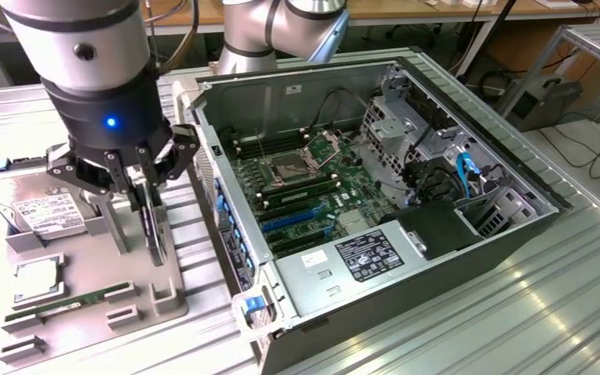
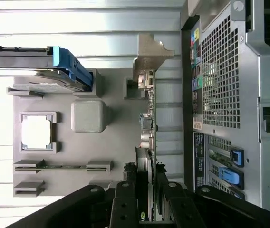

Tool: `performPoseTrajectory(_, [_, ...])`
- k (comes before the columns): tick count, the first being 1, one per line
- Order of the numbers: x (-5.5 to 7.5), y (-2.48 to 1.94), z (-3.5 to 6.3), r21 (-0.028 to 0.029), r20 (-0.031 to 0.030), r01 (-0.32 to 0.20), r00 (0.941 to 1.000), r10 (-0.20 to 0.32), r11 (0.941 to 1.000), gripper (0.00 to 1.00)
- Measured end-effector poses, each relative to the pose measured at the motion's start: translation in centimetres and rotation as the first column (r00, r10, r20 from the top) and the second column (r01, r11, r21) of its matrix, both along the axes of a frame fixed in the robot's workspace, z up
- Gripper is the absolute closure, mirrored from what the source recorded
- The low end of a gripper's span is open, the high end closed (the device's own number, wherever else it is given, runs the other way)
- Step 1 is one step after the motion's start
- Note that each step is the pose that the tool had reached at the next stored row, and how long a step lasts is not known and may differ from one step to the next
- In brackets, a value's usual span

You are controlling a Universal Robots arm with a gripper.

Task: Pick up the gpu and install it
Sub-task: 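Pick up the gpu and move the gpu toward the slot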

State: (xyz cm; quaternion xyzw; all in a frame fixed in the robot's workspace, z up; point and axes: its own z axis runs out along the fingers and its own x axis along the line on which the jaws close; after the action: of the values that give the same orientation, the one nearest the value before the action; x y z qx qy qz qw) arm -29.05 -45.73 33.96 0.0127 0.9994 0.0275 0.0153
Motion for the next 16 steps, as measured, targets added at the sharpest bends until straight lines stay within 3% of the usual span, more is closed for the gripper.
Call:
performPoseTrajectory(7, [0.6,-0.49,3.84,0.0000,0.0000,0.000,1.0000,0.000,1.0000,0.74])
performPoseTrajectory(9, [1.3,-1.05,5.86,0.0000,-0.0001,0.000,1.0000,0.000,1.0000,0.74])
performPoseTrajectory(16, [4.5,-2.09,9.33,0.0030,-0.0057,0.000,1.0000,0.000,1.0000,0.74])
